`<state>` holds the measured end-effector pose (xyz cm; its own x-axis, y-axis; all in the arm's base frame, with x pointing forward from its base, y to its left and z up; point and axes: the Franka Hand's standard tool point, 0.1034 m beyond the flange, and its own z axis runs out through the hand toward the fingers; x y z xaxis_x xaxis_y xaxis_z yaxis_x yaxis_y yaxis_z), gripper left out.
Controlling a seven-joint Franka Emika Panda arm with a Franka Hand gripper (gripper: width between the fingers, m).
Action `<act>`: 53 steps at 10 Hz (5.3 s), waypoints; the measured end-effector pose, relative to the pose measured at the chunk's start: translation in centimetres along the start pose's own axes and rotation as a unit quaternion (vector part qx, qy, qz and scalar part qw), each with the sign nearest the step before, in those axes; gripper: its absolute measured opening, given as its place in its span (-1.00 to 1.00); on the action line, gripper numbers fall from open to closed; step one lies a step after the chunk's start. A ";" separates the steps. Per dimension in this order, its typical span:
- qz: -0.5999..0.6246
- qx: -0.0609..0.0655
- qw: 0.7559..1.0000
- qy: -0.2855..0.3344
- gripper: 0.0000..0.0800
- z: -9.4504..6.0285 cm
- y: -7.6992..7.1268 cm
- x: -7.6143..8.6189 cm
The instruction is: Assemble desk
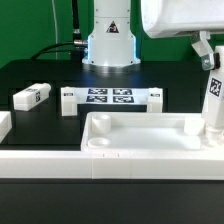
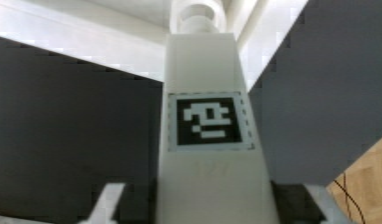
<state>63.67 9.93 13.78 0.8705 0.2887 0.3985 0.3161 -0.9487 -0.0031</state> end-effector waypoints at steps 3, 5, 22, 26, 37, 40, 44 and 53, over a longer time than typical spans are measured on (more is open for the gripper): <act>0.000 0.002 1.000 -0.005 -0.27 0.8 0.0 -0.3; 0.000 0.003 1.000 -0.006 -0.27 1.2 0.0 -0.6; -0.002 -0.003 1.000 0.025 0.62 1.5 -0.3 -0.2; -0.006 0.004 1.000 -0.004 0.62 0.1 -0.4 1.2; 0.012 0.059 0.973 -0.224 0.62 2.0 -0.6 -0.5; 0.003 0.060 0.974 -0.217 0.62 1.4 -0.7 1.1; -0.009 0.061 0.977 -0.205 0.32 1.7 -0.4 1.6; 0.131 0.049 0.970 -0.200 -0.26 1.5 0.1 0.8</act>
Offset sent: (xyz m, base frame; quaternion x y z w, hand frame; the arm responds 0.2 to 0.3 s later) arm 0.0000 0.0016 -0.0090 -0.0035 0.0122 -0.0080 0.9999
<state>64.98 10.22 12.73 0.9963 0.0849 -0.0145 0.0818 -0.9851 -0.1510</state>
